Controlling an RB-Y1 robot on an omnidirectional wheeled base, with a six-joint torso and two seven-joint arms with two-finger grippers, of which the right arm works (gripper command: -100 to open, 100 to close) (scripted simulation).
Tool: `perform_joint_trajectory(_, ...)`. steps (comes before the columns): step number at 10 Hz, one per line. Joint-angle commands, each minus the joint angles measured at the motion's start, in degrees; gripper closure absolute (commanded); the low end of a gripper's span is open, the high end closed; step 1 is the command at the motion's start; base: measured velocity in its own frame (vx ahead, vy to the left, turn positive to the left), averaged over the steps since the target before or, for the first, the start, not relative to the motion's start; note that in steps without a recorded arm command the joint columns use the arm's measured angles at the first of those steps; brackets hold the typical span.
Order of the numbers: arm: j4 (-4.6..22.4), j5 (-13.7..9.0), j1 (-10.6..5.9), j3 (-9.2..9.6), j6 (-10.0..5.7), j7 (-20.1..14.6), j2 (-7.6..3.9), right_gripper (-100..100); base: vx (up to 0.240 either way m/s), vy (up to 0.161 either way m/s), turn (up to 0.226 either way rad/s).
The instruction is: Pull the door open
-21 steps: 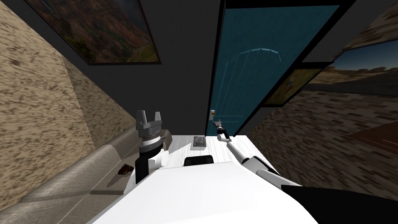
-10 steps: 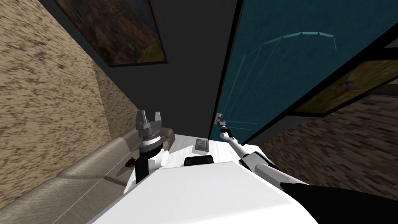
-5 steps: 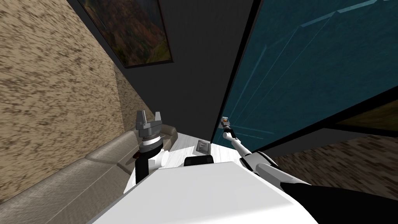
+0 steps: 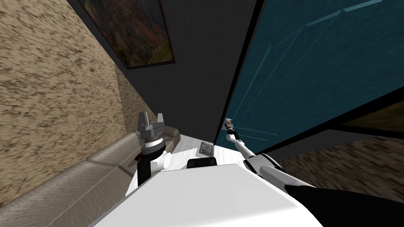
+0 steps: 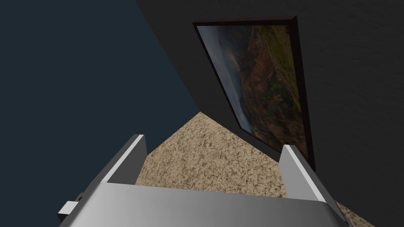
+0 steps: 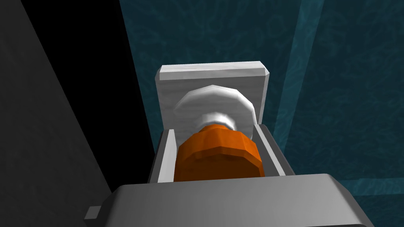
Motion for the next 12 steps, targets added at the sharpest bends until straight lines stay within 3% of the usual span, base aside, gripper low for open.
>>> perform_joint_trajectory(1,-0.08,0.01,-0.06,0.02,-0.06,0.00,0.04,100,0.000,0.000,0.000)
perform_joint_trajectory(5,-0.94,0.47,0.16,1.51,0.19,-0.93,-0.11,100,-0.105,-0.026,0.031)
perform_joint_trajectory(12,-4.22,2.09,0.69,6.74,0.85,-4.16,-0.53,100,-0.233,-0.082,0.076)
